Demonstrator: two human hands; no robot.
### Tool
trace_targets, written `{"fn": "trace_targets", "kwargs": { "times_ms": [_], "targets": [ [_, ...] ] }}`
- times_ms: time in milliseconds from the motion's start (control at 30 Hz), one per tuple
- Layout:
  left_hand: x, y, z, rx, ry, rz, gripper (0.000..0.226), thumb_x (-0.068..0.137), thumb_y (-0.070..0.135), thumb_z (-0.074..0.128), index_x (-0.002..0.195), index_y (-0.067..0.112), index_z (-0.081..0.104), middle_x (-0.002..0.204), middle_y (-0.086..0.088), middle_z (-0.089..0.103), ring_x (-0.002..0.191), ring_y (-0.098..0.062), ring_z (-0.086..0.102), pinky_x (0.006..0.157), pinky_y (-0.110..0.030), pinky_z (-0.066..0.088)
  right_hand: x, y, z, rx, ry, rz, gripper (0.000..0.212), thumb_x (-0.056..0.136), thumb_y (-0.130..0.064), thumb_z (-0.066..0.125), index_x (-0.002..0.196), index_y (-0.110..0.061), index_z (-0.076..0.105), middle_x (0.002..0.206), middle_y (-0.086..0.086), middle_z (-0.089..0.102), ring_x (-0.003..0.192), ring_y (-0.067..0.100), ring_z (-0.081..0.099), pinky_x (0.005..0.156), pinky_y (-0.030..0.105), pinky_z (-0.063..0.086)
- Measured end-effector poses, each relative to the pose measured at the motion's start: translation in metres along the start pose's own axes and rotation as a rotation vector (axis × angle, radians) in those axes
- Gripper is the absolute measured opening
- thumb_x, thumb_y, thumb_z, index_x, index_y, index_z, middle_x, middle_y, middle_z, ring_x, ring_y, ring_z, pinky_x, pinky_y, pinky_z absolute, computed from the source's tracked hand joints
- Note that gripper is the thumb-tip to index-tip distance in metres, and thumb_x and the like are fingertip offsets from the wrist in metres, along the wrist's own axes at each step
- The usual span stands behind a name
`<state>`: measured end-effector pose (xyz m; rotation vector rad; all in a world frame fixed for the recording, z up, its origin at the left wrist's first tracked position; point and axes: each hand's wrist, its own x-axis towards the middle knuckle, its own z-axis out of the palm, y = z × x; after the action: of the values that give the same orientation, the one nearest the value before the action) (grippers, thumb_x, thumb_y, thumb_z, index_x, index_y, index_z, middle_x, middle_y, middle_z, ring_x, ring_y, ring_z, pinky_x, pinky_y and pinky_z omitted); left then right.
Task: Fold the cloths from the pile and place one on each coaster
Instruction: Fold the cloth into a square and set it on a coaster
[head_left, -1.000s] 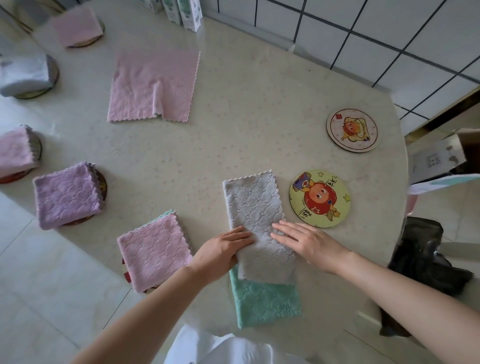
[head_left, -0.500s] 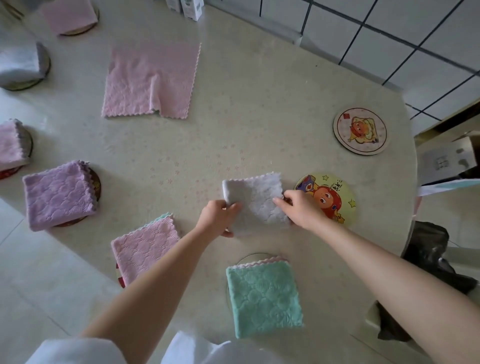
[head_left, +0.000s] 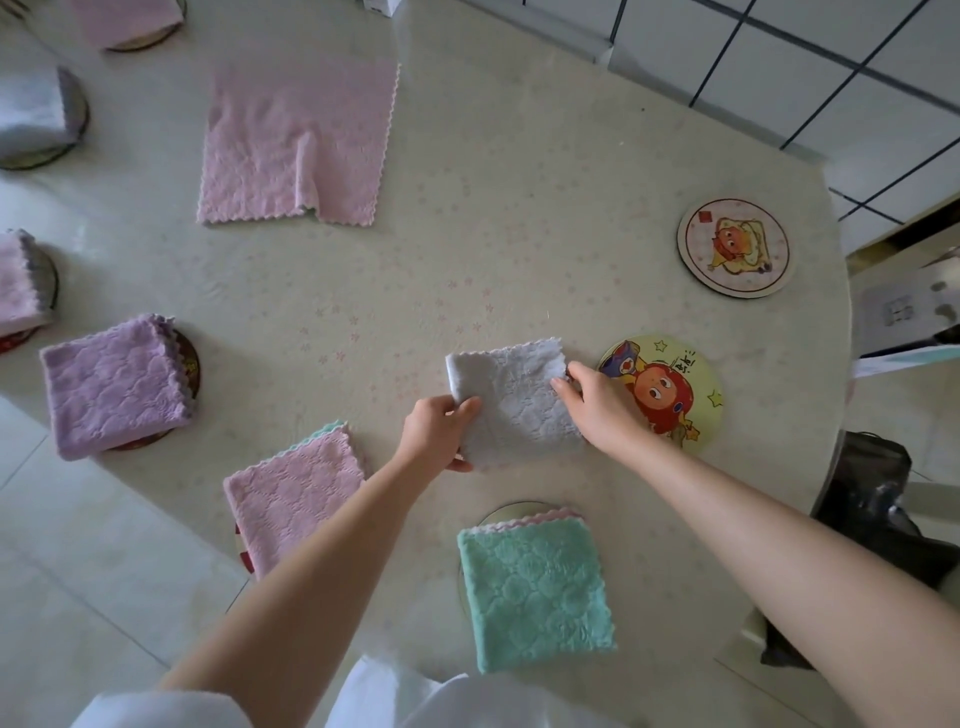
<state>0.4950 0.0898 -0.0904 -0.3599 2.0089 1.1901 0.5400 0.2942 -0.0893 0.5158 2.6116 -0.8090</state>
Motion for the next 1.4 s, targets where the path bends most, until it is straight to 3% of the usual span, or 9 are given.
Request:
{"fn": "trace_targets", "kwargs": {
  "times_ms": [167, 300, 400, 500, 633, 733, 833, 1133, 1400],
  "targets": [
    [-0.007, -0.003, -0.001, 0.03, 0.134, 0.049, 0.024, 0.092, 0.033, 0.057, 0.091, 0.011, 0.066, 0.086, -0.008, 0.069, 0.063, -0.021, 0.067, 0.053, -0.039, 0.059, 0.004, -0.006, 0.0, -0.036, -0.023, 0.086, 0.036, 0.097, -0.043, 0.039, 0.075, -0.015, 0.041, 0.06, 0.0, 0.047, 0.059, 0.025, 0.05, 0.046, 0.03, 0.029],
    [-0.014, -0.019, -0.007, 0.593, 0.51, 0.464, 0.026, 0.09, 0.035, 0.058, 0.112, 0.021, 0.058, 0.109, 0.009, 0.061, 0.082, -0.016, 0.061, 0.066, -0.032, 0.05, -0.007, -0.01, 0.0, 0.033, -0.001, 0.147, 0.037, 0.094, -0.049, 0.042, 0.1, -0.012, 0.045, 0.08, 0.003, 0.056, 0.073, 0.026, 0.057, 0.061, 0.036, 0.045],
    [-0.007, -0.027, -0.007, 0.8, 0.469, 0.934, 0.033, 0.085, 0.024, 0.064, 0.117, 0.014, 0.061, 0.121, -0.004, 0.058, 0.109, -0.026, 0.054, 0.088, -0.038, 0.046, -0.021, -0.015, 0.006, 0.038, 0.035, 0.154, 0.047, 0.092, -0.049, 0.048, 0.121, -0.012, 0.039, 0.101, 0.002, 0.057, 0.079, 0.019, 0.055, 0.063, 0.034, 0.046],
    [0.007, -0.031, -0.003, 0.904, 0.302, 1.135, 0.039, 0.084, 0.024, 0.065, 0.122, 0.014, 0.062, 0.134, -0.006, 0.054, 0.129, -0.026, 0.044, 0.108, -0.039, 0.032, -0.032, -0.017, 0.014, 0.063, 0.085, 0.242, 0.052, 0.089, -0.046, 0.055, 0.125, -0.012, 0.039, 0.12, 0.005, 0.05, 0.09, 0.02, 0.05, 0.068, 0.029, 0.04],
    [0.014, -0.04, -0.006, 1.009, 0.189, 1.013, 0.052, 0.089, 0.036, 0.054, 0.137, 0.019, 0.049, 0.148, -0.001, 0.041, 0.14, -0.021, 0.029, 0.113, -0.053, 0.023, -0.043, -0.014, 0.024, 0.024, 0.098, 0.296, 0.05, 0.085, -0.038, 0.064, 0.12, -0.011, 0.04, 0.122, 0.01, 0.049, 0.102, 0.027, 0.054, 0.076, 0.034, 0.047],
    [0.016, -0.04, -0.014, 1.088, 0.177, 1.006, 0.053, 0.093, 0.045, 0.04, 0.14, 0.022, 0.045, 0.149, 0.002, 0.039, 0.142, -0.019, 0.027, 0.115, -0.051, 0.016, -0.046, -0.012, 0.026, 0.071, 0.099, 0.31, 0.049, 0.086, -0.029, 0.065, 0.124, -0.01, 0.04, 0.123, 0.01, 0.05, 0.105, 0.026, 0.055, 0.082, 0.035, 0.048],
    [0.023, -0.032, -0.024, 1.088, 0.221, 0.993, 0.05, 0.093, 0.041, 0.046, 0.137, 0.02, 0.048, 0.146, 0.0, 0.044, 0.139, -0.023, 0.033, 0.115, -0.051, 0.019, -0.046, -0.009, 0.026, 0.115, 0.105, 0.328, 0.046, 0.086, -0.024, 0.066, 0.122, -0.009, 0.043, 0.122, 0.009, 0.054, 0.104, 0.025, 0.055, 0.082, 0.034, 0.048],
    [0.034, 0.002, -0.03, 0.897, 0.275, 0.812, 0.021, 0.086, 0.022, 0.063, 0.104, 0.01, 0.06, 0.109, -0.008, 0.065, 0.1, -0.029, 0.054, 0.081, -0.039, 0.047, -0.045, -0.015, 0.024, 0.269, 0.062, 0.515, 0.035, 0.081, -0.016, 0.062, 0.112, -0.01, 0.047, 0.108, 0.007, 0.057, 0.09, 0.023, 0.054, 0.068, 0.029, 0.043],
    [0.031, 0.025, -0.022, 0.534, 0.156, 0.425, 0.036, 0.08, 0.008, 0.063, 0.115, 0.01, 0.053, 0.105, -0.007, 0.061, 0.095, -0.026, 0.057, 0.077, -0.034, 0.048, -0.05, -0.016, 0.022, 0.611, -0.031, 0.63, 0.033, 0.082, -0.022, 0.064, 0.107, -0.002, 0.054, 0.093, 0.011, 0.061, 0.075, 0.023, 0.056, 0.058, 0.026, 0.042]
  ]
}}
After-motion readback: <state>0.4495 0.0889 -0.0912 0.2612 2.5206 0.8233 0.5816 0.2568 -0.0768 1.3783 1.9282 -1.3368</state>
